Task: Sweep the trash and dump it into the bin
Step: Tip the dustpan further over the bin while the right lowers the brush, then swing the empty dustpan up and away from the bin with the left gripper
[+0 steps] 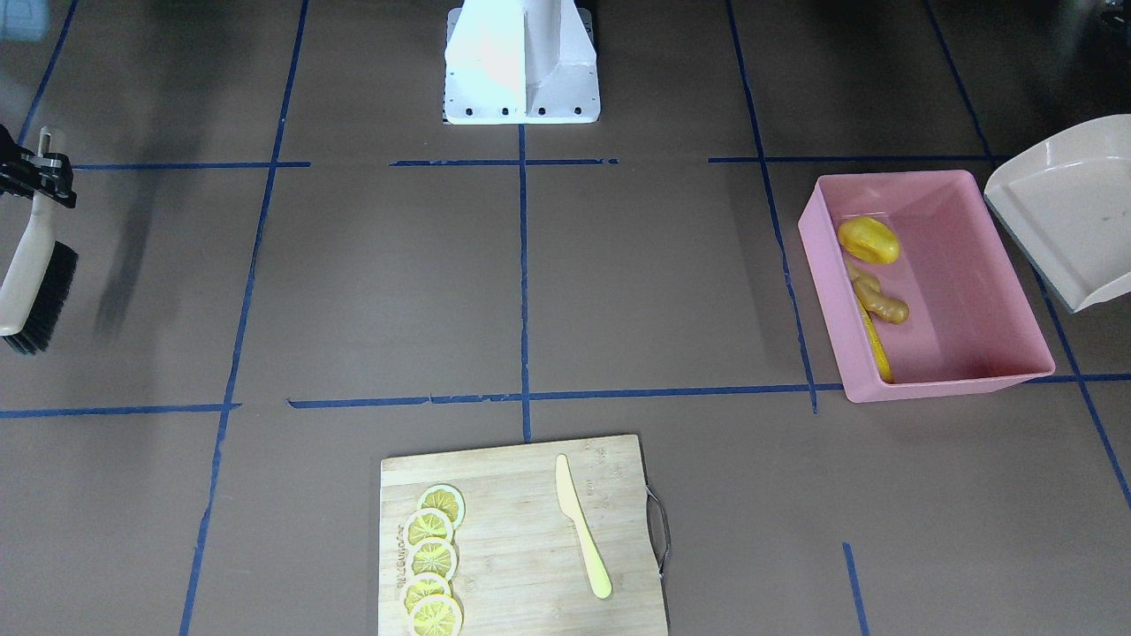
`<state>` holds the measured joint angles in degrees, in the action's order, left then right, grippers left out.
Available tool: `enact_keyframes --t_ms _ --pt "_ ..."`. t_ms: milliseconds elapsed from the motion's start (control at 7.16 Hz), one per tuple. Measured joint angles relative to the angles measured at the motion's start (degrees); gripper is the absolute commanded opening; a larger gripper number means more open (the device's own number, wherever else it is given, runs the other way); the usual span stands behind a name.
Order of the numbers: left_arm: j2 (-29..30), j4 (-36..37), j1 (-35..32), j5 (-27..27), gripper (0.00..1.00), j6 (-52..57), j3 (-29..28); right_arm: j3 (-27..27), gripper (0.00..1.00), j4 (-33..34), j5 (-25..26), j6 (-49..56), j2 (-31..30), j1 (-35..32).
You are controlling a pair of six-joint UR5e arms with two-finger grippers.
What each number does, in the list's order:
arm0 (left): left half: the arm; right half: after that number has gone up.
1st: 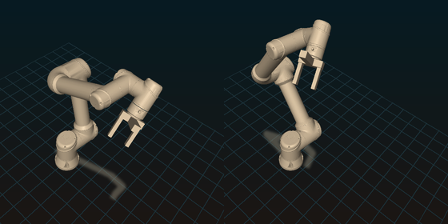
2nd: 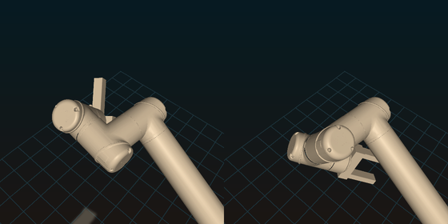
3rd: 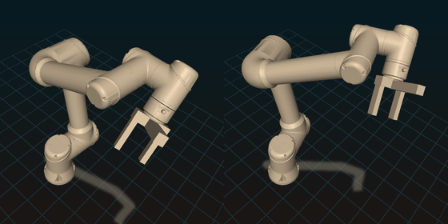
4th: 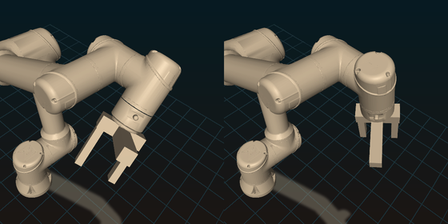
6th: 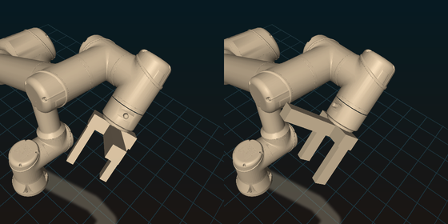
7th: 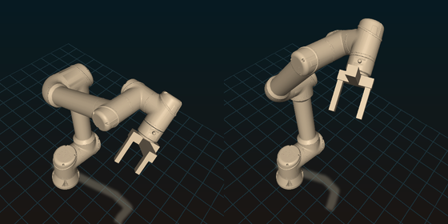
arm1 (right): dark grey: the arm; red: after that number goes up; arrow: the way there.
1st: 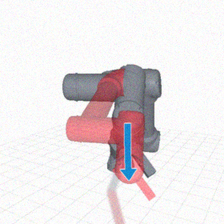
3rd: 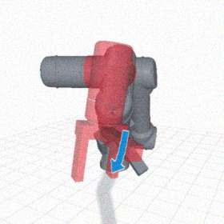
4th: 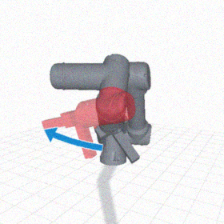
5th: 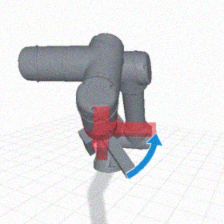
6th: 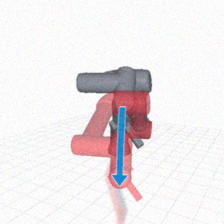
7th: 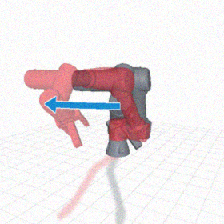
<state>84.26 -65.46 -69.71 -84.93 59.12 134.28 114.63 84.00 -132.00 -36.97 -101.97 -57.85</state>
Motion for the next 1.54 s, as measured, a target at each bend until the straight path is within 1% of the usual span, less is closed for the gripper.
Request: enact_keyframes --t_ms 140,279,559,698,978,1117,1257,1397,1537 --pt "0.1 0.0 0.0 -2.4 0.0 0.0 0.5 -1.3 0.01 -4.4 -0.1 -4.1 0.0 2.6" --pt "0.1 -0.1 0.0 -6.7 0.0 -0.1 1.2 -2.0 0.01 -6.8 -0.2 -6.8 0.0 4.5" --pt "0.2 -0.2 -0.1 -17.3 0.0 -0.3 2.6 -2.8 0.01 -8.1 -0.1 -8.7 0.0 6.7" --pt "0.3 -0.4 -0.2 -21.0 0.0 -0.4 3.0 -3.4 0.01 -8.2 0.1 -8.8 0.0 7.5" --pt "1.0 -0.7 -0.1 -26.2 0.0 -0.6 3.0 -4.9 0.02 -8.3 0.6 -8.9 0.0 8.6" --pt "1.8 -0.7 -0.1 -28.4 0.0 -0.7 2.8 -5.5 0.18 -8.3 0.7 -8.9 0.0 8.9" --pt "2.7 -0.6 -0.1 -29.7 0.0 -0.8 2.7 -6.1 0.49 -8.3 0.7 -8.9 -0.1 9.0" --pt "3.6 -0.5 -0.1 -30.4 0.0 -0.8 2.5 -6.8 0.73 -8.3 0.7 -8.8 -0.1 9.1" --pt "4.7 -0.4 -0.1 -31.7 0.0 -0.9 2.3 -7.1 0.99 -8.3 0.7 -8.7 0.0 9.3"
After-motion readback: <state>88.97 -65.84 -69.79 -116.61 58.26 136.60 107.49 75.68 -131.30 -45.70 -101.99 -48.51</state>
